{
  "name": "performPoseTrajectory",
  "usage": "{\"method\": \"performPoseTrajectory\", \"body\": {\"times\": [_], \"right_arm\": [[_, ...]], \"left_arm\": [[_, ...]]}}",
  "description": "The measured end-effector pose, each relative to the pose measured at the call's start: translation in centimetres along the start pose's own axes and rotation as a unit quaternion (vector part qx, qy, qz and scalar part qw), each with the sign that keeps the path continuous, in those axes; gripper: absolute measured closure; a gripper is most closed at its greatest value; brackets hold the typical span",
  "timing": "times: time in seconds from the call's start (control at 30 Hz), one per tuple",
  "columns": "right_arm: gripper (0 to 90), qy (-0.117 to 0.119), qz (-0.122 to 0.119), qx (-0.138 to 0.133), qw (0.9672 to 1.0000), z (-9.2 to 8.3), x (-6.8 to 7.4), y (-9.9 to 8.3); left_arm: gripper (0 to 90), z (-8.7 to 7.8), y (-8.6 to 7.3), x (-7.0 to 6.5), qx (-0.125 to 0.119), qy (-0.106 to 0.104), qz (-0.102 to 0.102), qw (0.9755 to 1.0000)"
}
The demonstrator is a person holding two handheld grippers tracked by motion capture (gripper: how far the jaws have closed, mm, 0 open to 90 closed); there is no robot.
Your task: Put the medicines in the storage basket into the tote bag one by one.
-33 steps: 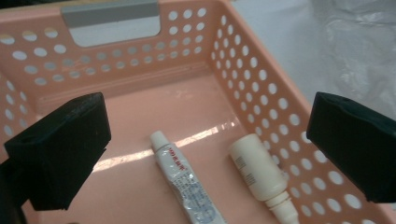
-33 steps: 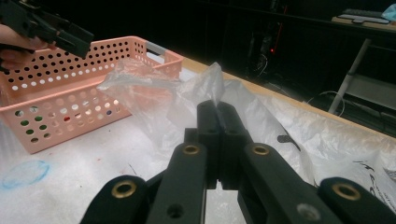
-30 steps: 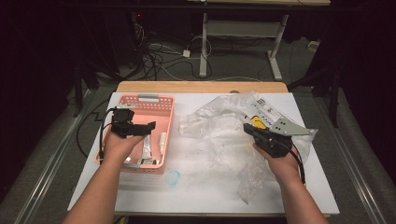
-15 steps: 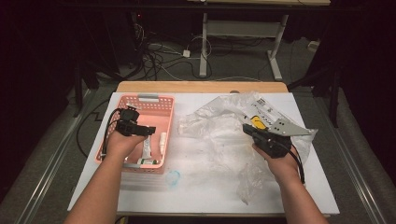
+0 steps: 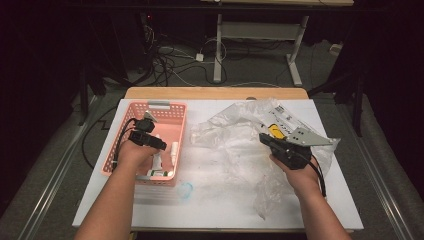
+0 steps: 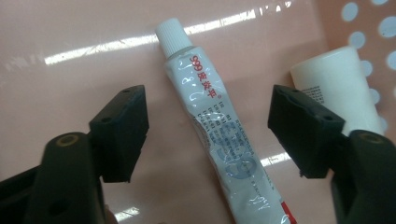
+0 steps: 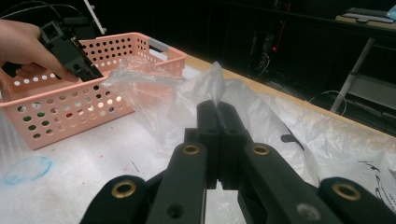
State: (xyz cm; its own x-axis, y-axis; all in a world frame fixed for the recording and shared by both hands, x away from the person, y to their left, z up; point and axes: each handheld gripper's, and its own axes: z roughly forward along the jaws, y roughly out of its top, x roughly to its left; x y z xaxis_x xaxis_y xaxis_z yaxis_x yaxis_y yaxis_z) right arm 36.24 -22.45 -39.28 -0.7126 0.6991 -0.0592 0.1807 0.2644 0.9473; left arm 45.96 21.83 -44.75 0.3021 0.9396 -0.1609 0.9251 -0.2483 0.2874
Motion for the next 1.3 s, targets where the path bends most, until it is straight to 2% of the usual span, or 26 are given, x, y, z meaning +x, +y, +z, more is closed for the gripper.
{"method": "performPoseTrajectory", "body": {"times": [0.1,0.23,0.3,0.47,0.5,0.6,0.77,1.3], "right_arm": [[90.0,-0.001,0.0,0.001,1.0,0.0,0.1,0.0],[90.0,-0.001,-0.003,0.002,1.0,0.0,0.1,0.0],[90.0,0.0,-0.001,0.002,1.0,0.0,0.1,0.0],[90.0,-0.001,-0.001,0.003,1.0,0.1,0.2,0.0],[90.0,-0.001,-0.001,0.002,1.0,0.1,0.2,0.0],[90.0,0.001,0.0,0.002,1.0,0.1,0.2,0.0],[90.0,0.001,-0.004,0.002,1.0,0.1,0.4,0.0],[90.0,-0.001,-0.001,-0.003,1.0,-0.2,0.2,0.1]], "left_arm": [[38.6,0.1,0.2,0.0,0.01,-0.003,-0.004,0.9999],[43.0,0.4,0.3,-0.3,0.022,-0.002,-0.004,0.9997],[48.3,0.4,0.3,-0.4,0.024,0.008,0.005,0.9997],[53.0,0.5,0.4,-1.1,0.036,0.028,0.023,0.9987],[57.3,0.5,0.4,-1.2,0.038,0.032,0.028,0.9984],[59.3,0.6,0.4,-1.5,0.041,0.038,0.041,0.9976],[66.3,0.6,0.5,-1.7,0.041,0.036,0.047,0.9974],[67.6,0.3,0.3,-1.8,0.031,0.033,0.051,0.9976]]}}
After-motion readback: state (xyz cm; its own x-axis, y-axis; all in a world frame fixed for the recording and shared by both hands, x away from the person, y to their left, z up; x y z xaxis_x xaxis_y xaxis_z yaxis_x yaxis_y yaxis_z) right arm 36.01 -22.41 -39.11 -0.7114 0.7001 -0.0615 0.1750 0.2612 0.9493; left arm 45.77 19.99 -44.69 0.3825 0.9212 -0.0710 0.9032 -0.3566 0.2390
